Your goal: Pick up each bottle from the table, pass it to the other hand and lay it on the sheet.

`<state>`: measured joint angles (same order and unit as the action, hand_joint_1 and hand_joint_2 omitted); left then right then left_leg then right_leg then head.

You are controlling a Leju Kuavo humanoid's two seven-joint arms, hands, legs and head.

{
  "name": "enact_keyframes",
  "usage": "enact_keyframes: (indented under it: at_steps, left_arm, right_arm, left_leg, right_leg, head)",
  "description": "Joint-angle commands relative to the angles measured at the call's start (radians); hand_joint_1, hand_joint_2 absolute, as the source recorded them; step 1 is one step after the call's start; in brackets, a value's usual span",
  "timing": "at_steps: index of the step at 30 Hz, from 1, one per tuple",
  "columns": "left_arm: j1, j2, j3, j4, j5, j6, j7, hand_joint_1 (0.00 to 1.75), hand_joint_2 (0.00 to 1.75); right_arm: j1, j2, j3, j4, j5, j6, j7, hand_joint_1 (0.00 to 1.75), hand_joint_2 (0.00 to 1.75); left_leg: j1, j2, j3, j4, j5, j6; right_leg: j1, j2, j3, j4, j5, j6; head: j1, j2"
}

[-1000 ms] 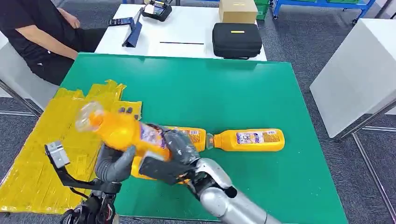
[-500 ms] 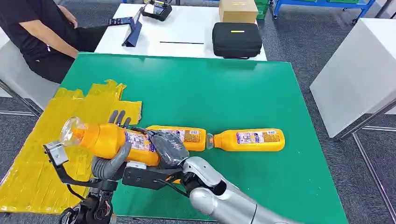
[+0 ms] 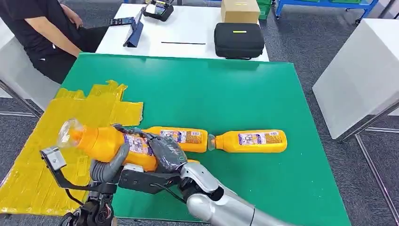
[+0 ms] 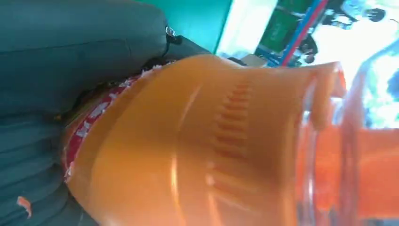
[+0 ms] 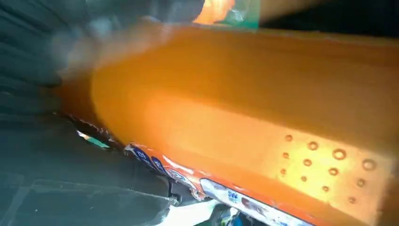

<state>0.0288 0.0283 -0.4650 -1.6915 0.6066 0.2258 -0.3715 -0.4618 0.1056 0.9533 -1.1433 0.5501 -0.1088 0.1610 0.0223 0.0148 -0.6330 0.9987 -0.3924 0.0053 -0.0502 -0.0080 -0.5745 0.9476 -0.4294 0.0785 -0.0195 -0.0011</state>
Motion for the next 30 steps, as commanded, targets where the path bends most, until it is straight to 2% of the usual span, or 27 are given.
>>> enact_keyframes:
  at_steps: [1,5,11,16,17,18,20,21,23,25,28,30]
  left_arm:
    - [-0.034,-0.033,0.062,-0.047,-0.183,0.076,-0.049,1.75,1.75]
    - [-0.015,-0.039,0.144,-0.038,-0.386,0.145,-0.068,1.75,1.75]
    - [-0.028,-0.012,0.258,0.075,-0.934,0.326,-0.013,1.75,1.75]
    - [-0.033,-0.003,0.261,0.107,-0.991,0.351,-0.01,1.75,1.75]
    - [-0.045,0.019,0.262,0.16,-1.189,0.436,0.058,1.75,1.75]
    - [-0.065,0.045,0.27,0.238,-1.293,0.472,0.075,1.75,1.75]
    - [-0.089,0.039,0.351,0.346,-1.516,0.472,0.085,1.75,1.75]
    - [-0.124,0.05,0.372,0.486,-1.582,0.466,0.087,1.75,1.75]
    - [-0.177,0.11,0.285,0.64,-1.567,0.436,0.151,1.75,1.75]
    - [-0.216,0.139,0.214,0.768,-1.641,0.406,0.251,1.75,1.75]
    - [-0.241,0.144,0.167,0.861,-1.713,0.439,0.307,1.75,1.75]
    - [-0.256,0.147,0.138,0.905,-1.759,0.41,0.345,1.75,1.75]
  right_arm:
    - [0.055,-0.034,-0.116,0.007,-0.041,-0.109,0.015,0.0,0.0]
    - [0.086,-0.064,-0.224,-0.001,-0.032,-0.118,-0.027,0.0,0.0]
    - [0.167,-0.101,-0.309,-0.115,-0.004,-0.072,-0.054,0.0,0.0]
    - [0.176,-0.101,-0.309,-0.127,0.002,-0.06,-0.058,0.0,0.0]
    - [0.176,-0.105,-0.304,-0.131,0.01,-0.039,-0.063,0.0,0.0]
    - [0.174,-0.106,-0.299,-0.134,0.012,-0.028,-0.065,0.0,0.0]
    - [0.16,-0.111,-0.276,-0.125,0.016,-0.003,-0.068,0.0,0.0]
    - [0.15,-0.117,-0.252,-0.116,0.019,0.018,-0.064,0.0,0.0]
    - [0.152,-0.133,-0.227,-0.118,0.019,0.027,-0.062,0.0,0.0]
    - [0.166,-0.149,-0.206,-0.127,0.017,0.03,-0.061,0.0,0.0]
    - [0.17,-0.164,-0.178,-0.137,0.017,0.033,-0.061,0.0,0.0]
    - [0.172,-0.171,-0.164,-0.146,0.021,0.045,-0.056,0.0,0.0]
  left_leg:
    - [0.001,-0.004,0.004,0.001,-0.002,0.001]
    - [0.001,-0.005,0.004,0.0,-0.002,0.001]
    - [0.0,-0.005,0.004,0.0,-0.001,0.001]
    - [0.0,-0.003,0.003,-0.001,-0.001,0.001]
    - [0.0,-0.002,0.002,0.0,-0.001,0.001]
    - [0.0,-0.002,0.004,-0.001,-0.001,0.001]
    - [-0.001,-0.002,0.004,-0.002,0.0,0.0]
    - [0.0,-0.002,0.007,-0.003,0.0,0.0]
    - [0.0,-0.002,0.007,-0.004,0.0,0.0]
    - [-0.001,-0.003,0.007,-0.004,0.001,0.0]
    - [0.0,-0.002,0.006,-0.003,0.001,0.0]
    - [0.0,-0.002,0.004,-0.002,0.001,0.0]
  right_leg:
    - [0.002,-0.003,0.005,0.0,-0.002,-0.007]
    - [0.002,-0.004,0.006,-0.001,-0.002,-0.007]
    - [0.001,-0.003,0.006,0.0,-0.001,-0.007]
    - [0.001,-0.002,0.004,-0.001,-0.001,-0.006]
    - [0.0,-0.001,0.003,0.0,-0.001,-0.005]
    - [0.001,-0.001,0.005,0.0,-0.001,-0.006]
    - [0.0,-0.001,0.005,-0.001,0.0,-0.005]
    - [0.0,0.0,0.007,-0.002,-0.001,-0.007]
    - [0.0,-0.001,0.007,-0.002,0.0,-0.007]
    - [0.0,-0.002,0.007,-0.002,0.0,-0.007]
    - [0.0,-0.001,0.006,-0.002,0.0,-0.006]
    - [0.001,-0.002,0.003,-0.001,0.001,-0.007]
  head:
    - [0.0,0.0]
    - [0.0,0.0]
    - [0.0,0.0]
    - [0.0,0.0]
    - [0.0,0.0]
    - [0.0,0.0]
    - [0.0,0.0]
    - [0.0,0.0]
    - [0.0,0.0]
    - [0.0,0.0]
    - [0.0,0.0]
    - [0.0,0.0]
